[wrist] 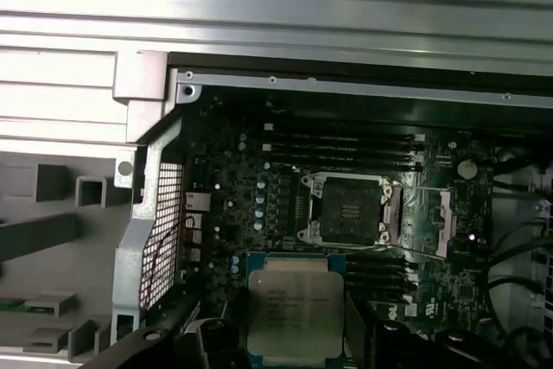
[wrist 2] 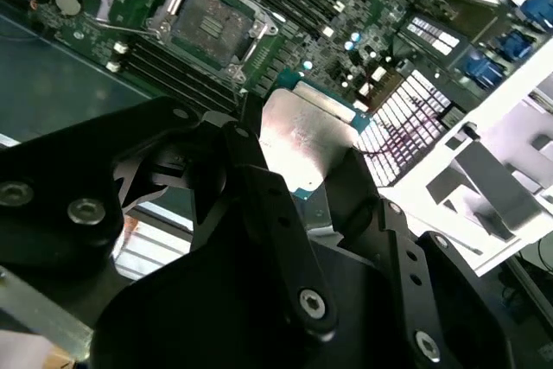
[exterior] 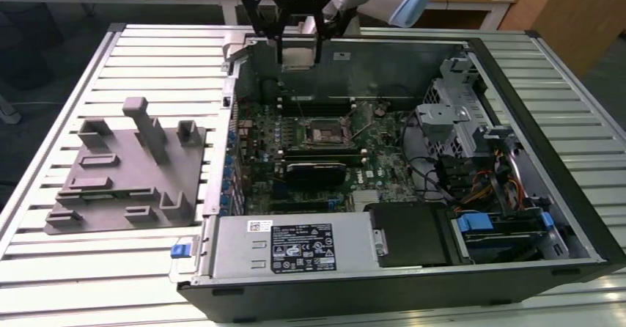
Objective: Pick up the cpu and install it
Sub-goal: 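Pick up the cpu and move it towards the insertion slot, then place the cpu into insertion slot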
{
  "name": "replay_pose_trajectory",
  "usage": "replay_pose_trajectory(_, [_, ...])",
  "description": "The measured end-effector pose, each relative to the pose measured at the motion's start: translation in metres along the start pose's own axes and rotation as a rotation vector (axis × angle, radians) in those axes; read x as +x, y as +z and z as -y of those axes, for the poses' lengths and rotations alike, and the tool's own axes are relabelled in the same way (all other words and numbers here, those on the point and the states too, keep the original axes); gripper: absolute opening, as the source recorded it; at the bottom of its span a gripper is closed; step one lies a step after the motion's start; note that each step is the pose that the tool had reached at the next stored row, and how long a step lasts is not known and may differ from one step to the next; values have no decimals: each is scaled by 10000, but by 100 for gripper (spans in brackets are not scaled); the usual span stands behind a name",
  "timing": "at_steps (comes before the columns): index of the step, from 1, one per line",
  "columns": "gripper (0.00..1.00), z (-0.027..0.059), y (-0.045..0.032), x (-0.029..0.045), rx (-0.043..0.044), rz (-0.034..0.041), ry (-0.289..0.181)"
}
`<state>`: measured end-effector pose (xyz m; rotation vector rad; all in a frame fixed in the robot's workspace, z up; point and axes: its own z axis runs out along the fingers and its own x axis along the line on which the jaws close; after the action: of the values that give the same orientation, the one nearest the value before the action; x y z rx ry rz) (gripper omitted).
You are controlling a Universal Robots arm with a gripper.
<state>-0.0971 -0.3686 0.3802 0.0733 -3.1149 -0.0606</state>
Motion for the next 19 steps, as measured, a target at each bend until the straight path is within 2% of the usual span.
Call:
replay_pose_trajectory(6, [54, 5, -3, -162, 0, 0, -1])
replay_pose_trajectory(13, [54, 8, -4, -205, 33, 4, 158])
replay_pose_trajectory(19, [54, 7, -1, -207, 23, 32, 918])
